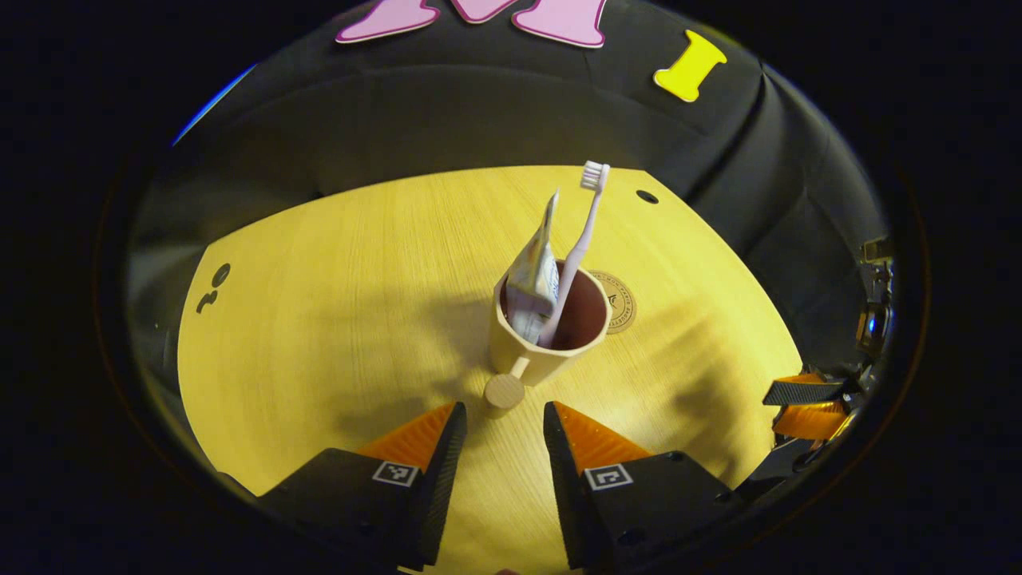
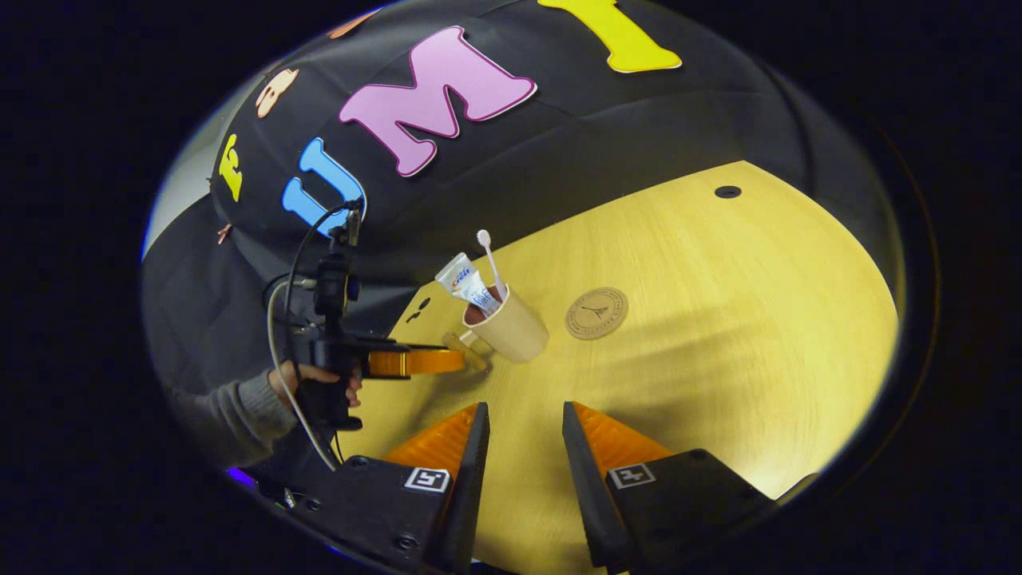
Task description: Put the toothbrush and toothpaste on the desktop into the cup, then pick up the cup and place it on the coaster on the desktop.
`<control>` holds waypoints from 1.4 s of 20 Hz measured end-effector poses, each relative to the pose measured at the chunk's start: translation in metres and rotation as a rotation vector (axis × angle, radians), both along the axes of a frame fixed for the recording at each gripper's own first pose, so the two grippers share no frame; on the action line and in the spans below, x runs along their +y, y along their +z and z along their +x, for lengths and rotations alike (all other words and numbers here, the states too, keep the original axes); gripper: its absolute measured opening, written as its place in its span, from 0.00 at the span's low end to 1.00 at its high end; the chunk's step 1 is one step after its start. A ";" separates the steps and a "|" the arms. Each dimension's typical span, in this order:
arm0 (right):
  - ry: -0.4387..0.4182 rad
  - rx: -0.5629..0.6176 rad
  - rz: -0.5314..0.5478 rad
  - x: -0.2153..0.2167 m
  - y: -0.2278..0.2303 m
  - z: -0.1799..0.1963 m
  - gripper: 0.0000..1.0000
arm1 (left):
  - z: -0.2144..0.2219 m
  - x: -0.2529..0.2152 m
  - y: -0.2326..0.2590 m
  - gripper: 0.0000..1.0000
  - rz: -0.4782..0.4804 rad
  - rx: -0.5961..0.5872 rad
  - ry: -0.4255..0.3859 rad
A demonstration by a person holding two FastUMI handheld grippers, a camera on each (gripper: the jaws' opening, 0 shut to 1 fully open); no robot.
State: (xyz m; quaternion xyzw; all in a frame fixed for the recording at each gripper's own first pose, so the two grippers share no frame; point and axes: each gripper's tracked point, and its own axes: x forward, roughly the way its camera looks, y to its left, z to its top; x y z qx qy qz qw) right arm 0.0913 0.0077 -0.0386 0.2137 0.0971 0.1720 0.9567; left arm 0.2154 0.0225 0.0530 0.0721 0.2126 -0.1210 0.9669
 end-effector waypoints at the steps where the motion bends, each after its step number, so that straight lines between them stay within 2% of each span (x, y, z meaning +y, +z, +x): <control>1: -0.007 0.007 0.001 -0.007 -0.004 -0.005 0.57 | 0.005 -0.001 0.000 0.60 0.008 0.021 -0.006; 2: -0.013 0.015 0.004 -0.013 -0.007 -0.011 0.57 | 0.007 -0.002 0.001 0.60 0.027 0.040 -0.016; 3: -0.023 0.025 0.012 -0.020 -0.011 -0.016 0.57 | 0.010 -0.003 0.001 0.51 0.053 0.058 -0.028; 4: -0.034 0.034 0.022 -0.027 -0.014 -0.020 0.57 | 0.013 -0.003 -0.001 0.59 0.085 0.080 -0.039; 6: -0.059 0.047 0.041 -0.039 -0.019 -0.026 0.57 | 0.019 -0.005 -0.007 0.58 0.156 0.127 -0.064; 7: -0.068 0.055 0.048 -0.044 -0.023 -0.029 0.57 | 0.022 -0.007 -0.009 0.49 0.185 0.146 -0.074; 8: -0.075 0.062 0.051 -0.049 -0.026 -0.032 0.57 | 0.026 -0.008 -0.010 0.56 0.214 0.156 -0.075; 9: -0.080 0.068 0.053 -0.053 -0.029 -0.034 0.57 | 0.031 -0.006 -0.009 0.48 0.242 0.158 -0.066; 10: -0.085 0.075 0.055 -0.057 -0.033 -0.036 0.57 | 0.036 -0.005 -0.008 0.55 0.265 0.164 -0.054; 15: -0.118 0.107 0.093 -0.075 -0.045 -0.040 0.57 | 0.043 -0.008 -0.016 0.51 0.320 0.231 -0.047; 16: -0.122 0.110 0.095 -0.078 -0.046 -0.040 0.57 | 0.045 -0.007 -0.018 0.38 0.329 0.238 -0.033; 19: -0.125 0.110 0.102 -0.084 -0.045 -0.040 0.57 | 0.044 -0.008 -0.015 0.26 0.321 0.226 -0.027; 21: -0.125 0.110 0.108 -0.087 -0.045 -0.039 0.57 | 0.046 -0.009 -0.015 0.28 0.307 0.200 -0.013; 22: -0.123 0.111 0.108 -0.089 -0.046 -0.039 0.57 | 0.048 -0.008 -0.012 0.22 0.301 0.179 0.002; 25: -0.118 0.113 0.107 -0.094 -0.047 -0.039 0.57 | 0.049 -0.009 0.001 0.21 0.286 0.117 0.036; 28: -0.115 0.113 0.111 -0.101 -0.047 -0.039 0.57 | 0.045 -0.026 0.011 0.21 0.252 0.106 0.010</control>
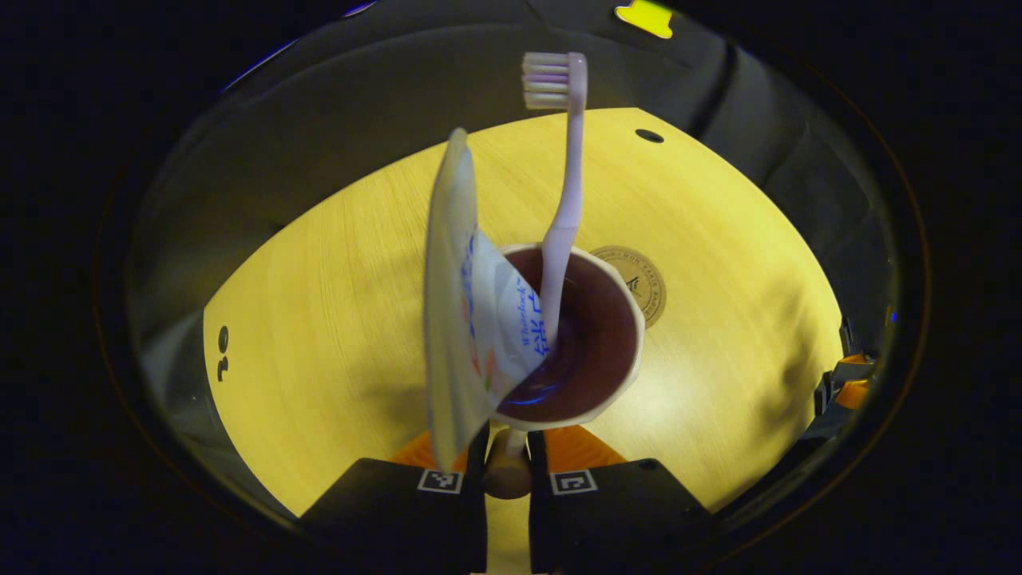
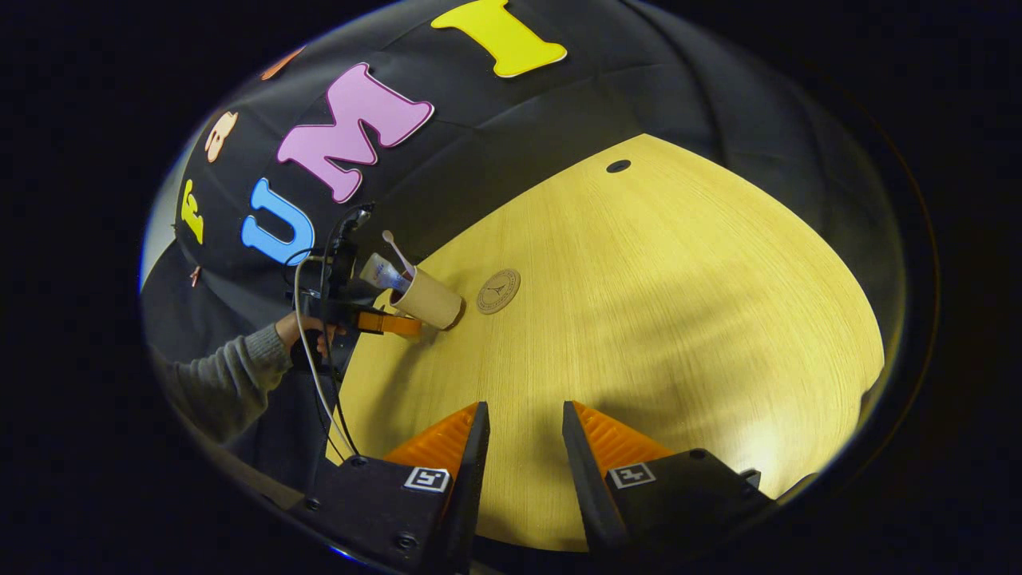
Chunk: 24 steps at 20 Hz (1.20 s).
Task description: Put the toothbrush and toothpaste on the desktop into the cup, then pick up the cup and place it on the coaster on the desktop.
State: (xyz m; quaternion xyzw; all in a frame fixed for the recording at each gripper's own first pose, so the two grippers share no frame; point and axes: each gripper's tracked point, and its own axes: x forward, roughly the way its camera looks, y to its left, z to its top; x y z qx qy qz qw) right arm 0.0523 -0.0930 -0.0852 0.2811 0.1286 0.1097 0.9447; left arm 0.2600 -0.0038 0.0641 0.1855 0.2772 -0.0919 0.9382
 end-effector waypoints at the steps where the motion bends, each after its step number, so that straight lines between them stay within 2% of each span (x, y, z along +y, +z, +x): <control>1: 0.000 -0.001 0.003 -0.002 -0.001 0.000 0.57 | -0.003 -0.007 0.003 0.21 -0.004 0.001 -0.013; 7: -0.013 -0.011 0.016 -0.022 -0.001 -0.005 0.57 | 0.003 -0.056 0.004 0.21 0.048 0.014 -0.071; 12: -0.049 -0.014 0.041 -0.048 -0.003 -0.011 0.57 | 0.017 -0.083 0.003 0.21 0.089 0.023 -0.080; 17: -0.090 -0.009 0.063 -0.066 -0.009 -0.013 0.57 | 0.027 -0.092 0.002 0.21 0.120 0.036 -0.075; 18: -0.094 -0.006 0.066 -0.067 -0.011 -0.014 0.57 | 0.030 -0.092 0.001 0.25 0.129 0.038 -0.069; 24: -0.098 -0.004 0.073 -0.068 -0.010 -0.010 0.57 | 0.032 -0.091 -0.001 0.26 0.145 0.050 -0.065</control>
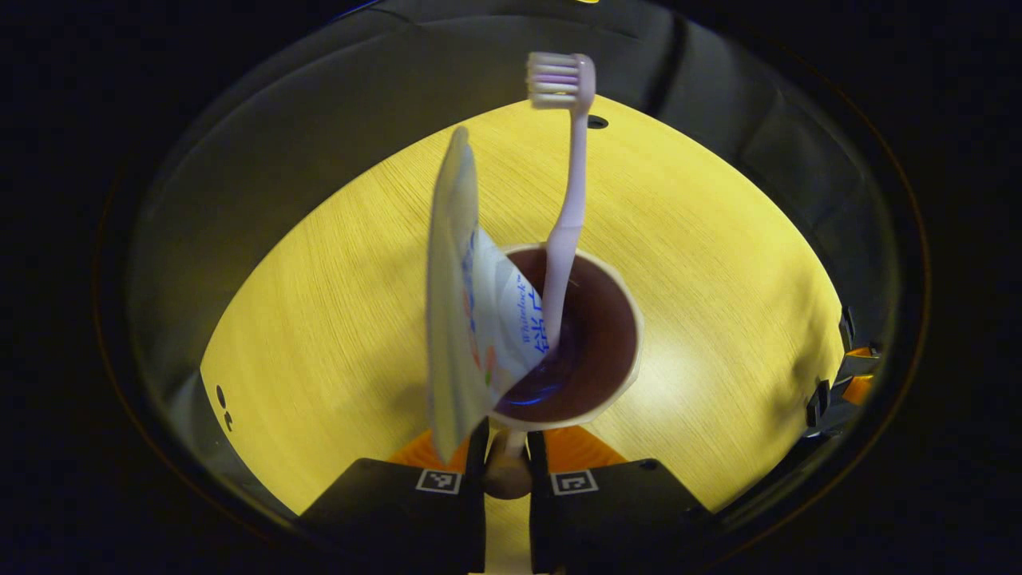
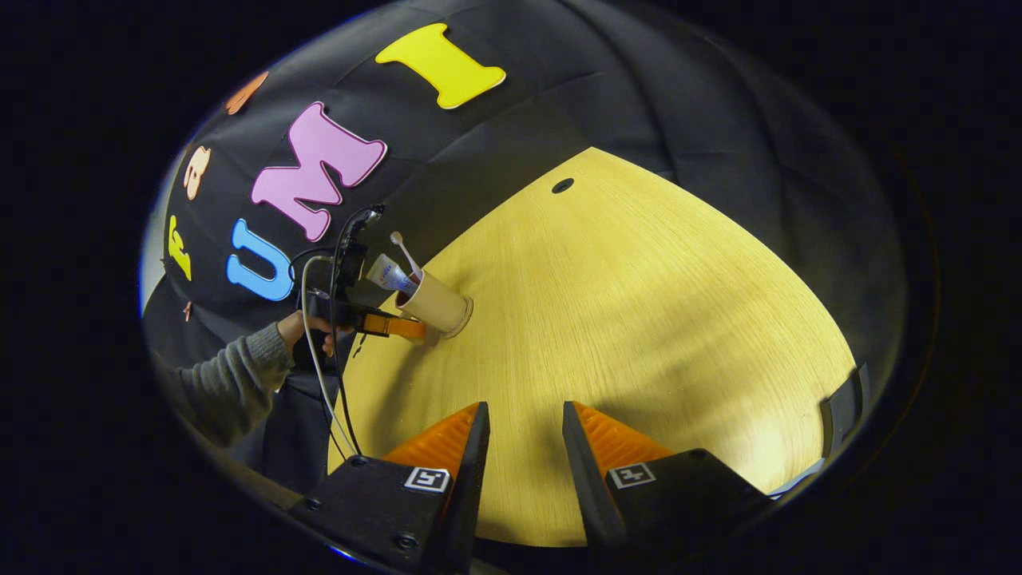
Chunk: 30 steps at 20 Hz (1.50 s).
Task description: Put the toothbrush and toothpaste on the desktop into the cup, then pick up the cup and place it on the coaster on the desktop.
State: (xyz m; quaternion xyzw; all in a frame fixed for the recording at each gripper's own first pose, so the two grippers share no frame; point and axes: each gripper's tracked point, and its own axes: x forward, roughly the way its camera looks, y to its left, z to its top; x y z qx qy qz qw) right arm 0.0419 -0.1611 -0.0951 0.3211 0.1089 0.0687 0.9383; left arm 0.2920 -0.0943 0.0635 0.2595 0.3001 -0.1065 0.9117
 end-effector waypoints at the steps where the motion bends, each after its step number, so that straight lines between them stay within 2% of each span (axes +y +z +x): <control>1: 0.003 -0.001 0.002 0.001 0.001 0.000 0.57 | 0.001 -0.001 -0.001 0.27 -0.004 0.001 0.000; 4: 0.007 -0.006 0.003 0.005 0.003 0.003 0.57 | 0.001 -0.004 -0.002 0.30 -0.011 0.001 -0.002; 7: 0.011 -0.007 0.001 0.008 0.005 0.007 0.57 | -0.001 -0.003 0.005 0.39 -0.014 -0.021 -0.015; 8: 0.012 -0.008 0.004 0.010 0.006 0.007 0.57 | -0.003 -0.002 0.006 0.48 -0.017 -0.026 -0.014; 9: 0.014 -0.010 0.004 0.011 0.008 0.008 0.57 | -0.004 -0.001 0.008 0.49 -0.021 -0.033 -0.011; 11: 0.020 -0.018 -0.006 0.016 0.012 0.009 0.57 | -0.013 -0.003 0.014 0.63 -0.049 -0.053 -0.023; 12: 0.025 -0.020 -0.011 0.019 0.014 0.008 0.57 | -0.017 -0.006 0.018 0.65 -0.071 -0.072 -0.038; 16: 0.050 -0.027 -0.028 0.032 0.025 0.010 0.57 | -0.046 -0.012 0.039 0.68 -0.169 -0.173 -0.080; 17: 0.057 -0.027 -0.032 0.036 0.027 0.011 0.57 | -0.053 -0.011 0.045 0.72 -0.189 -0.201 -0.083; 19: 0.071 -0.030 -0.036 0.045 0.033 0.012 0.57 | -0.070 -0.006 0.054 0.69 -0.234 -0.258 -0.082; 26: 0.116 -0.037 -0.083 0.072 0.051 0.019 0.57 | -0.139 0.036 0.082 0.69 -0.408 -0.448 -0.020; 30: 0.143 -0.036 -0.114 0.088 0.061 0.022 0.57 | -0.175 0.062 0.072 0.69 -0.478 -0.496 0.033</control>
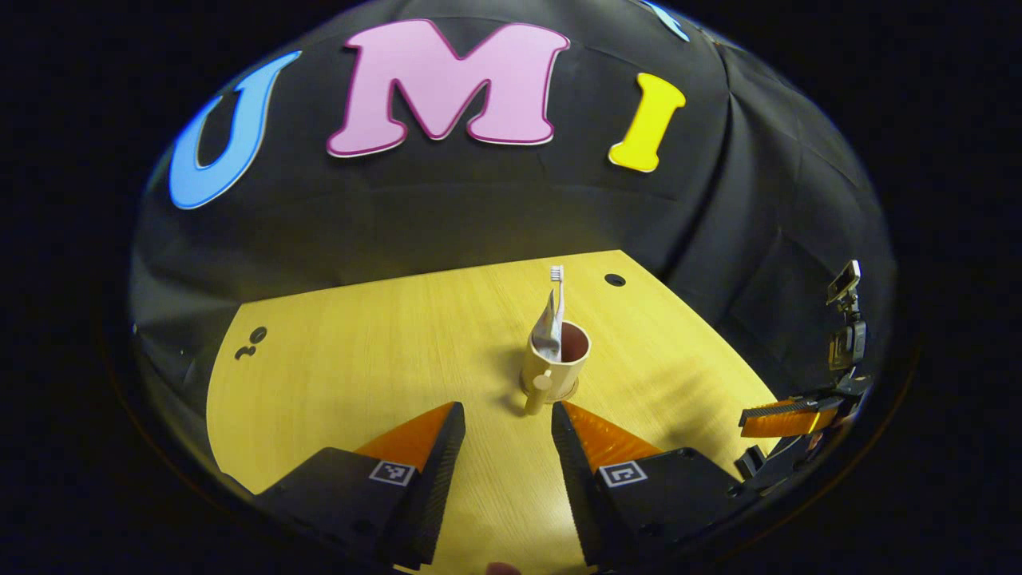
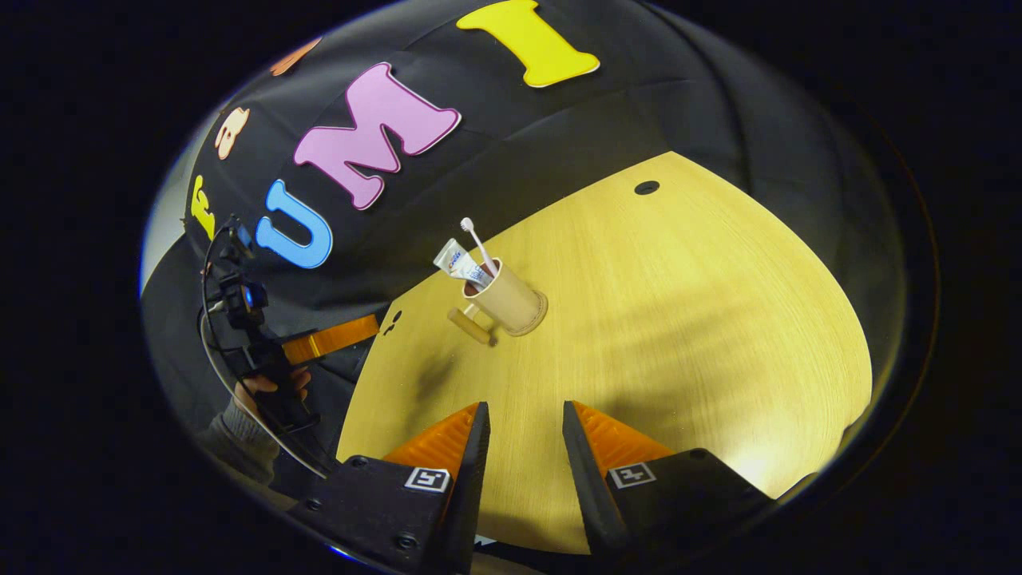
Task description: Put the toothbrush and toothpaste on the desktop into the cup, then pick up the cup and place it on the coaster on the desktop.
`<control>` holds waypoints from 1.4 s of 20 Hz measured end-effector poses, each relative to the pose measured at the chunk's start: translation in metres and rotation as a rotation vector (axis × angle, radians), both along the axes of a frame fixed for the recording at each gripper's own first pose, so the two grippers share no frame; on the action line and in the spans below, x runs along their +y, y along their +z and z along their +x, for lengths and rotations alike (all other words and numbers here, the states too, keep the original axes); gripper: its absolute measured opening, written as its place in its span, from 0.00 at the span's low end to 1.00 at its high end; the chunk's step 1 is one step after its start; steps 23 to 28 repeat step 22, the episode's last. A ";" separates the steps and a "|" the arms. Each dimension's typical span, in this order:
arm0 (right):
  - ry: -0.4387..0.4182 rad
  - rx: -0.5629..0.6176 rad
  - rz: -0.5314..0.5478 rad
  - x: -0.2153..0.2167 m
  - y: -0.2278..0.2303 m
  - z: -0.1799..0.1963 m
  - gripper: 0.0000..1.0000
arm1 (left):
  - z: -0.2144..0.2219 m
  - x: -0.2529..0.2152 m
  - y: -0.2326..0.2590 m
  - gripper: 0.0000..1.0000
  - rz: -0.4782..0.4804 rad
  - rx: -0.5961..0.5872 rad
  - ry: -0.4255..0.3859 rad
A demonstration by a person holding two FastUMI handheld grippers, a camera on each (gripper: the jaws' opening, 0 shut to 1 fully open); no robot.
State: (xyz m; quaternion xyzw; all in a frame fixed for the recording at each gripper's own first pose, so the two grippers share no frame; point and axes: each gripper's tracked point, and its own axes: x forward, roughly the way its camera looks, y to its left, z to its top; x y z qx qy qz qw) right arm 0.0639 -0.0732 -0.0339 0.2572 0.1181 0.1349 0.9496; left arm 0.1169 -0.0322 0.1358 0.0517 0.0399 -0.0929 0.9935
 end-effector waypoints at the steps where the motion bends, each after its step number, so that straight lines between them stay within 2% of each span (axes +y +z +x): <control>1: 0.007 0.000 -0.008 0.005 0.002 0.000 0.57 | -0.007 0.006 -0.004 0.69 -0.021 -0.002 0.008; 6: 0.048 0.002 -0.042 0.030 0.009 -0.001 0.57 | -0.036 0.029 -0.024 0.69 -0.126 0.004 0.038; 7: 0.055 0.001 -0.049 0.035 0.010 -0.001 0.57 | -0.041 0.031 -0.027 0.72 -0.143 0.002 0.038; 8: 0.062 -0.001 -0.058 0.039 0.012 0.000 0.57 | -0.046 0.035 -0.030 0.69 -0.157 0.002 0.040; 15: 0.092 -0.011 -0.099 0.068 0.021 0.000 0.57 | -0.068 0.068 -0.056 0.69 -0.183 0.009 0.075; 20: 0.083 -0.029 -0.119 0.080 0.031 0.003 0.57 | -0.085 0.080 -0.073 0.69 -0.211 0.015 0.084; 21: 0.078 -0.037 -0.124 0.081 0.034 0.004 0.57 | -0.087 0.081 -0.077 0.72 -0.212 0.018 0.085; 22: 0.075 -0.047 -0.128 0.083 0.037 0.004 0.41 | -0.090 0.081 -0.082 0.69 -0.213 0.023 0.086; 28: 0.075 -0.047 -0.128 0.083 0.037 0.004 0.41 | -0.090 0.081 -0.082 0.69 -0.213 0.023 0.086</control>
